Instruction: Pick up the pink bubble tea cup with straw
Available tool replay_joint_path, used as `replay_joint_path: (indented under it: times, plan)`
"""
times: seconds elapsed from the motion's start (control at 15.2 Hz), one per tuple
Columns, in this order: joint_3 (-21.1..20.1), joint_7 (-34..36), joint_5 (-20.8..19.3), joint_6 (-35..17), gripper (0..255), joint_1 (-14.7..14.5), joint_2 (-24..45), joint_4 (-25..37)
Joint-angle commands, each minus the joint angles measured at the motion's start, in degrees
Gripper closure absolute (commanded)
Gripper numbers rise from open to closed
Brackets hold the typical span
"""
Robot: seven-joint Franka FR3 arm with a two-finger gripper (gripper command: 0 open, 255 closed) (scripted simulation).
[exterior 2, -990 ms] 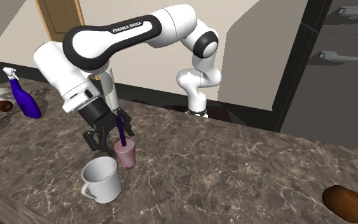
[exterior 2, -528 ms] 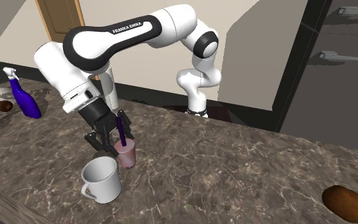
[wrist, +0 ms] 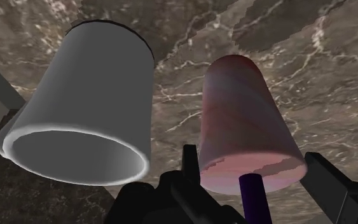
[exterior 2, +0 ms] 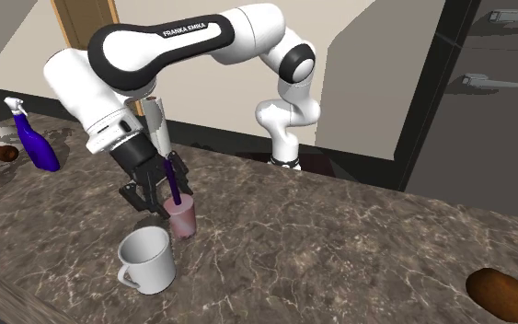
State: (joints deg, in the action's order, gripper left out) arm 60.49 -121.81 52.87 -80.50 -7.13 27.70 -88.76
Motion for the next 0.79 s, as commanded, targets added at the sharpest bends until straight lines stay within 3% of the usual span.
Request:
replay_joint_path:
  times: [0.0,0.73]
  plan:
    - [0.2,0.8,-0.2,1.0,255,0.2,-0.4,1.1]
    - [0.2,4.5,-0.3,6.1,255,2.1,-1.1,7.5]
